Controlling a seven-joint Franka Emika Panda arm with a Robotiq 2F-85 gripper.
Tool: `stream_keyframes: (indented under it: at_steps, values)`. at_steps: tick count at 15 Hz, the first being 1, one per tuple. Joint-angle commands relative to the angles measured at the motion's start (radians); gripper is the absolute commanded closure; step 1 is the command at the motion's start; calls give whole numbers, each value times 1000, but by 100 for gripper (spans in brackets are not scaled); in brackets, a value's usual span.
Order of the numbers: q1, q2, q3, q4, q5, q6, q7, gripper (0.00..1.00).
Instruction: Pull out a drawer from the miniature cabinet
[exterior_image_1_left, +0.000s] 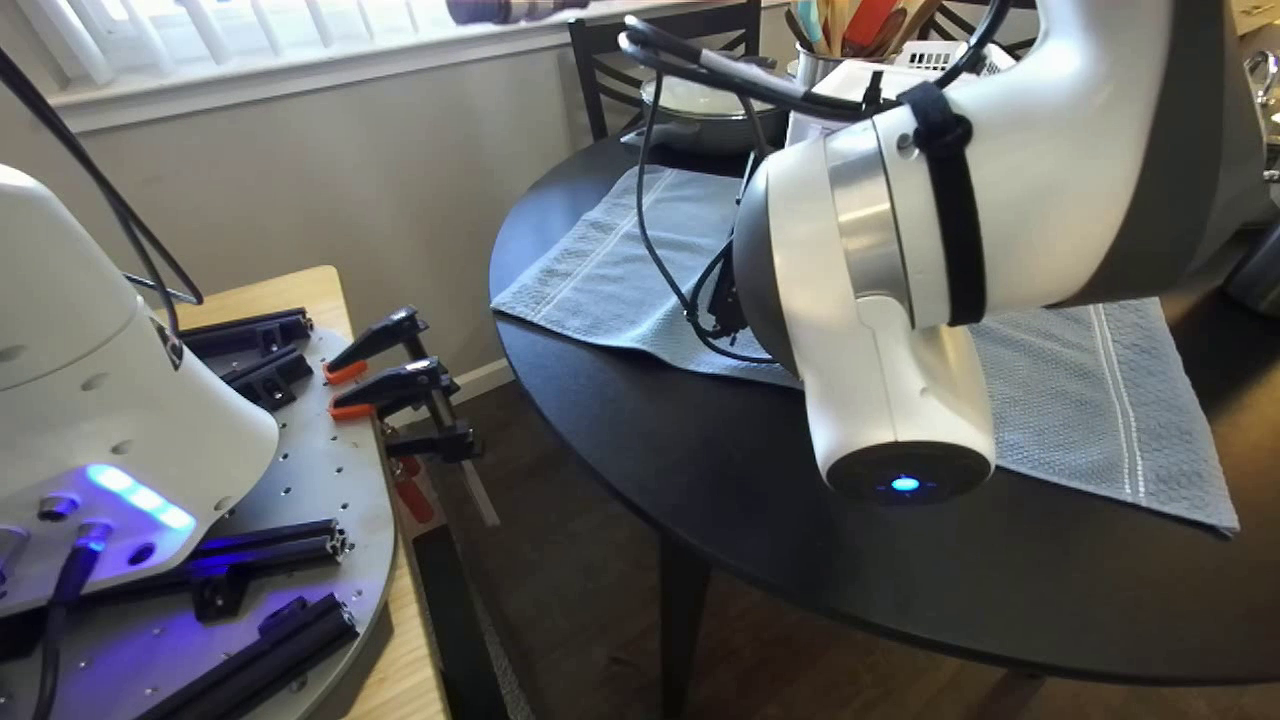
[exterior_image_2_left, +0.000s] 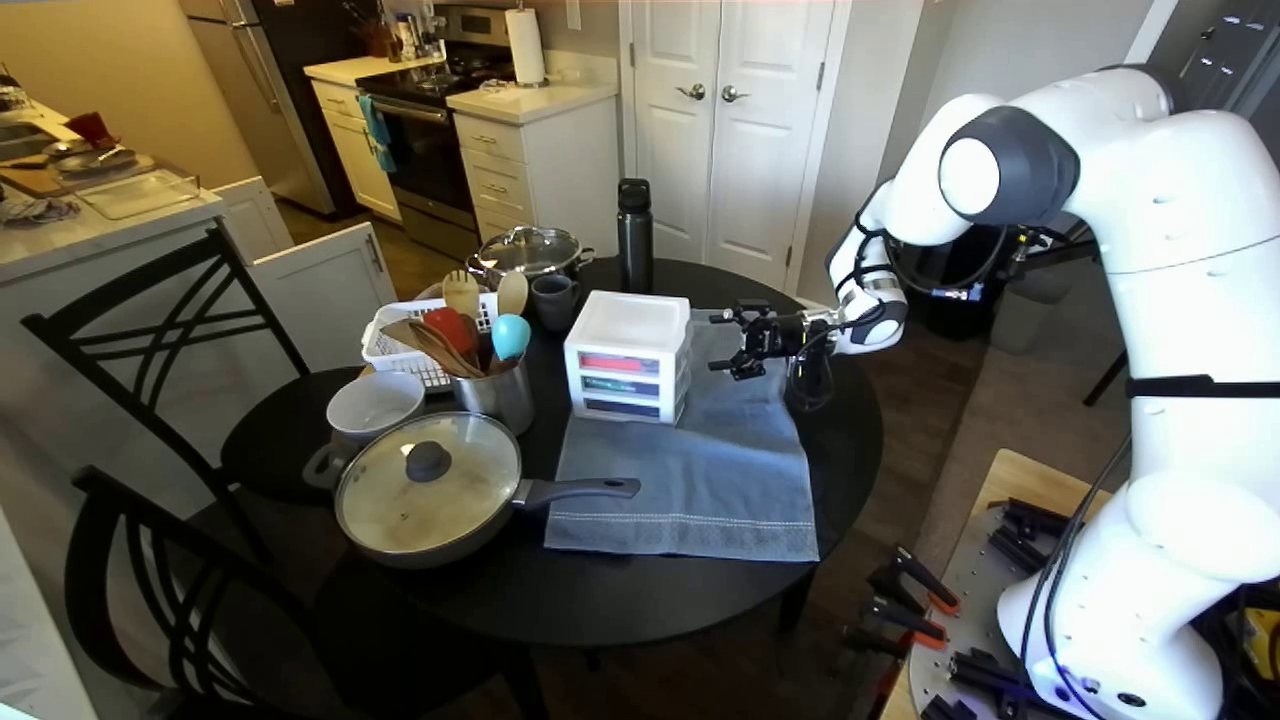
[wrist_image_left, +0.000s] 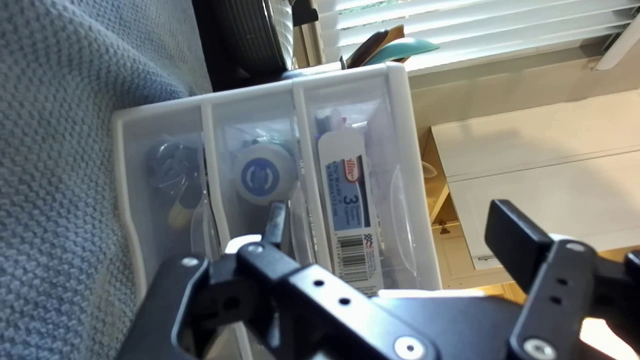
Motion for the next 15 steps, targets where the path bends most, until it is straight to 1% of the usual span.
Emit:
stream_keyframes:
  at_steps: [1, 2, 3, 6, 7, 8, 9, 12, 15]
  values:
    - [10, -11, 3, -22, 27, 30, 13, 15]
    - [10, -9, 4, -21, 28, 33, 14, 26]
    - [11, -6, 5, -22, 31, 41, 15, 33]
    - [13, 3, 10, -19, 44, 71, 14, 51]
    - [15, 8, 11, -17, 52, 82, 12, 47]
    - [16, 15, 13, -14, 64, 94, 13, 40]
    - [19, 20, 13, -11, 73, 106, 13, 40]
    - [32, 34, 17, 1, 104, 135, 14, 26]
    - [45, 38, 21, 11, 119, 152, 17, 26]
